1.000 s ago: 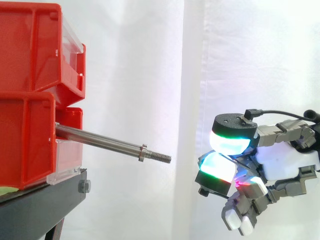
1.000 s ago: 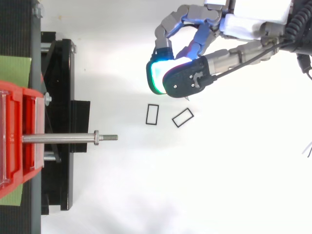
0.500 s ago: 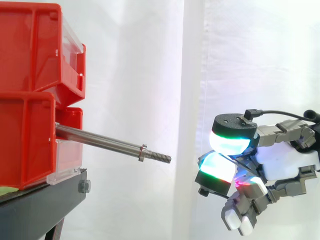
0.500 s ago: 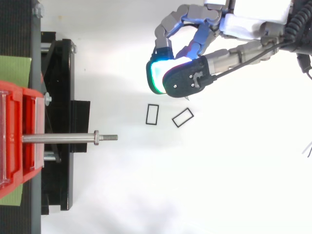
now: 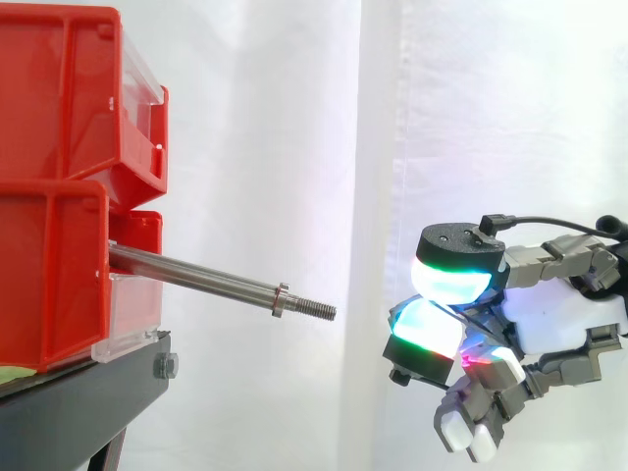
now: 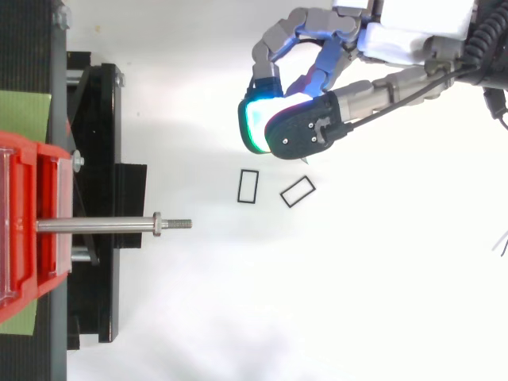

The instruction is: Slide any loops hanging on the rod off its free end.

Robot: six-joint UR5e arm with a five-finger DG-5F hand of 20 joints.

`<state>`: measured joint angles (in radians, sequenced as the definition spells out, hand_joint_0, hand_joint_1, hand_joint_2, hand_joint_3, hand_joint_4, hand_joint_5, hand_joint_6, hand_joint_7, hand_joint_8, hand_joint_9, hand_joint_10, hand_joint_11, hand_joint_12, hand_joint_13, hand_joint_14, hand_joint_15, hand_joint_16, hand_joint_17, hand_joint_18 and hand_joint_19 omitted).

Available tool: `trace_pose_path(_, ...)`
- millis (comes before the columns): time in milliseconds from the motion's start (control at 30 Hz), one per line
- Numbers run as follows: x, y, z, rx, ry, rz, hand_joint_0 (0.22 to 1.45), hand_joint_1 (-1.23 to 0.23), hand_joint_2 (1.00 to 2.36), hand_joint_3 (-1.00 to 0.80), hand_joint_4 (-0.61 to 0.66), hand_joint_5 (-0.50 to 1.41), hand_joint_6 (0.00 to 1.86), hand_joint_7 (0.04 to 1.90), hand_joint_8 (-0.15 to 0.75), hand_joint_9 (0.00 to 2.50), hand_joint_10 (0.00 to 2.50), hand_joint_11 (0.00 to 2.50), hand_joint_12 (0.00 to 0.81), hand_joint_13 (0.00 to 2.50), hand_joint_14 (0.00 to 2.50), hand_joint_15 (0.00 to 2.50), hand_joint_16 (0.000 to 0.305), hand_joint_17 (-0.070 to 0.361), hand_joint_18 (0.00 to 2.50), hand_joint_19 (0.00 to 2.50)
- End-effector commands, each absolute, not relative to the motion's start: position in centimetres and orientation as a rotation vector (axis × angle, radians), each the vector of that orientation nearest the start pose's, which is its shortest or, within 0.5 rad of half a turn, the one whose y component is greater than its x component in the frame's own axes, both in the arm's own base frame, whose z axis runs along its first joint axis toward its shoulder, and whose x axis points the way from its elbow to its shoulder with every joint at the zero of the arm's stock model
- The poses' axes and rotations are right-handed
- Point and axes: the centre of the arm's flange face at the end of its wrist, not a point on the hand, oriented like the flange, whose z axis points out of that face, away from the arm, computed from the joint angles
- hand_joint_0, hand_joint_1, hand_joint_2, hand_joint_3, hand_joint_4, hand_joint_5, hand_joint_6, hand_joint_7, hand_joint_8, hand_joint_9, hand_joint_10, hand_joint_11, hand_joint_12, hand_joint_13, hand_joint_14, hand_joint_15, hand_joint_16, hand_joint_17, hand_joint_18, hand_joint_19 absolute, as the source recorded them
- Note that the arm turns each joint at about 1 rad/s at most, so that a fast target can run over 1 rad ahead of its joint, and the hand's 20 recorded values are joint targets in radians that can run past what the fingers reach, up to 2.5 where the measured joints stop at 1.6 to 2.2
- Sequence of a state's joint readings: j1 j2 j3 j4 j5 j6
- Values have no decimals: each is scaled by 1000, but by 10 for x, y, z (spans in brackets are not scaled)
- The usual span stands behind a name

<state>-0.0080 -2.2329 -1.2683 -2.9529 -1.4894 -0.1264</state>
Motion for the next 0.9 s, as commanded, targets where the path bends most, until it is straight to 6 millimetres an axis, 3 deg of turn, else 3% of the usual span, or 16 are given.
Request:
trace_pose_path(0, 708, -147, 244, 1273, 1338, 966, 588, -735, 1018, 18, 33, -112, 926, 1044, 326, 1237, 24, 703, 419, 872, 15, 387, 66, 148, 797, 429)
trace_pose_path(867, 708, -148, 244, 1272, 1337, 964, 587, -729, 1017, 14, 26, -113, 927, 1028, 326, 1230, 27, 700, 417, 870, 15, 389, 66, 148, 786, 430)
